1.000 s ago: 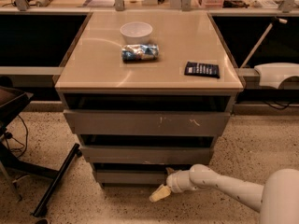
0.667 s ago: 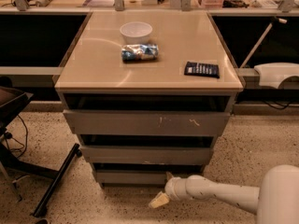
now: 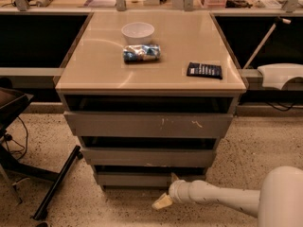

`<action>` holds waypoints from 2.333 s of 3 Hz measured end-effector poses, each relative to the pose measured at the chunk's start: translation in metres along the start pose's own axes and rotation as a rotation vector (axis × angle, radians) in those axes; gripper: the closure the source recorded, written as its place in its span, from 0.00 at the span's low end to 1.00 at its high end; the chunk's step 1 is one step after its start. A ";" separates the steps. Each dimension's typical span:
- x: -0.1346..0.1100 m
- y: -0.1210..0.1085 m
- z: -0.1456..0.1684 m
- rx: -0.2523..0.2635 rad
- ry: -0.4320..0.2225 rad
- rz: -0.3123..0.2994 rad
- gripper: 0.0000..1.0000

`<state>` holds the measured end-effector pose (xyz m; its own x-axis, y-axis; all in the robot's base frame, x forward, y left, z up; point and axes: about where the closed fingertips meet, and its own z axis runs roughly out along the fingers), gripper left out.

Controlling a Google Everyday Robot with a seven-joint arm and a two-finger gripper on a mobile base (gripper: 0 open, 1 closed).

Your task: Open bottom drawer

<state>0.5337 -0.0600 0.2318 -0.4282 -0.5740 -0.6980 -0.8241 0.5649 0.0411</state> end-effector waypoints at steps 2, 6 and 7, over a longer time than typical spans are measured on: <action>0.020 -0.027 -0.008 0.162 0.034 -0.002 0.00; 0.013 -0.028 0.022 0.119 -0.023 0.093 0.00; -0.030 -0.035 0.004 0.098 -0.119 0.040 0.00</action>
Offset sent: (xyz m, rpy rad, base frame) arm -0.0001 -0.0189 -0.0095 -0.0704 -0.0216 -0.0570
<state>0.5767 -0.0607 0.2483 -0.4086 -0.4788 -0.7770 -0.7646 0.6445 0.0049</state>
